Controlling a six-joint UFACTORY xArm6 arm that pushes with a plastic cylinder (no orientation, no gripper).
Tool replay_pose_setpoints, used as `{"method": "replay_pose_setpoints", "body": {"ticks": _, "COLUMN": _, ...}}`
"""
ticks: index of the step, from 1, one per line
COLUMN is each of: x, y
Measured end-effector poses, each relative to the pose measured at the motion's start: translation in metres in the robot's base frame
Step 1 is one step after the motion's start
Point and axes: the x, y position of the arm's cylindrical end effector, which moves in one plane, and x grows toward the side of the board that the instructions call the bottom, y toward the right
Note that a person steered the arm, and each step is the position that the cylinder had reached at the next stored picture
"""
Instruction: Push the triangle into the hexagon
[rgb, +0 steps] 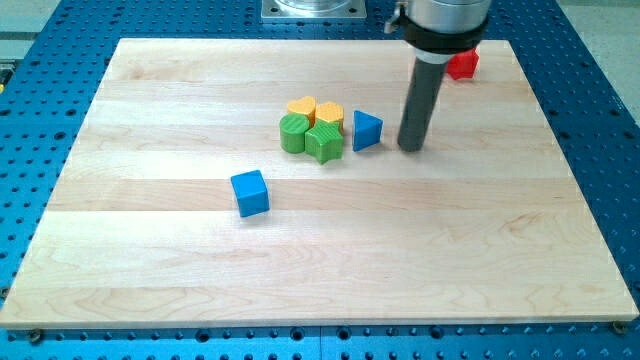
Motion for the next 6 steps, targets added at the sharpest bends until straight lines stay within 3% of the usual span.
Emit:
{"method": "replay_pose_setpoints", "body": {"ticks": 4, "x": 0.008, "y": -0.042}}
{"method": "replay_pose_setpoints", "body": {"ticks": 5, "x": 0.066, "y": -0.046}}
{"method": "replay_pose_setpoints", "body": {"ticks": 6, "x": 0.148, "y": -0.109}}
